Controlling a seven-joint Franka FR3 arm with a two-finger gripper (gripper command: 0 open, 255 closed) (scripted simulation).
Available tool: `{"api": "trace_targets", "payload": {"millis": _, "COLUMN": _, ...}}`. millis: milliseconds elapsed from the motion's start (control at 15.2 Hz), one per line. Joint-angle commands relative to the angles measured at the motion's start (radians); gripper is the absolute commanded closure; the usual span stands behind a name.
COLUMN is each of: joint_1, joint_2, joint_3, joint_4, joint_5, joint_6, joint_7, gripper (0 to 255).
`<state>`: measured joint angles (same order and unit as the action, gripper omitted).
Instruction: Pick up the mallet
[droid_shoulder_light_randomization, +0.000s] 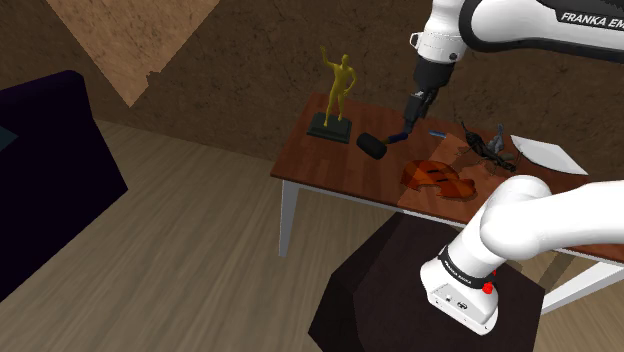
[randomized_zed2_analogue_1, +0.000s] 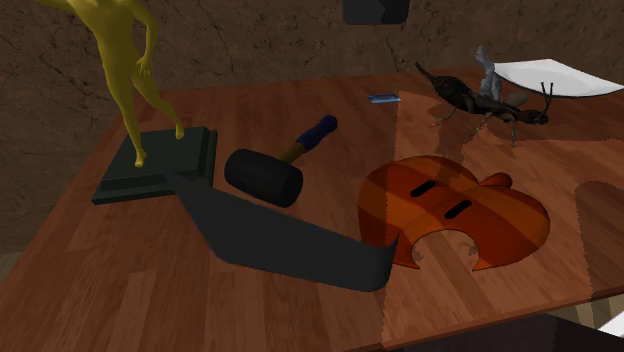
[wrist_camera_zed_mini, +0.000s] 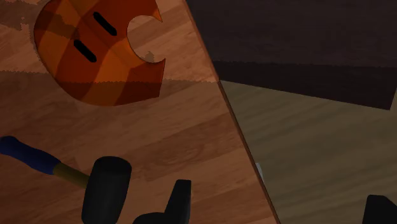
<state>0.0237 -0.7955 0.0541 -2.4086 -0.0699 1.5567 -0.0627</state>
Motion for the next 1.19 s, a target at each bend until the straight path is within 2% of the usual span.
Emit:
{"api": "trace_targets", "payload": {"millis": 0, "joint_1": 0.0, "joint_2": 0.0, "joint_3": 0.0, "joint_4": 0.0, "joint_5": 0.0, "joint_6": 0.0, "joint_7": 0.0, "gripper": 0}}
{"api": "trace_targets", "payload": {"millis": 330, "joint_1": 0.007, "joint_2": -0.047, "joint_3": -0.149, "joint_4": -0.104, "joint_5": -0.099, "joint_6": 0.084, "joint_7": -0.251, "gripper": 0}}
{"api": "trace_targets", "payload": {"millis": 594, "joint_1": 0.007, "joint_2": -0.037, "joint_3": -0.277, "joint_4": -0.151, "joint_5": -0.182, "joint_6": 0.166, "joint_7": -0.451, "gripper": 0}}
{"api": "trace_targets", "payload": {"millis": 1122, "joint_1": 0.042, "joint_2": 0.116, "joint_3": -0.551, "joint_4": -0.14, "joint_5": -0.308, "joint_6": 0.364, "joint_7": -0.85, "gripper": 0}}
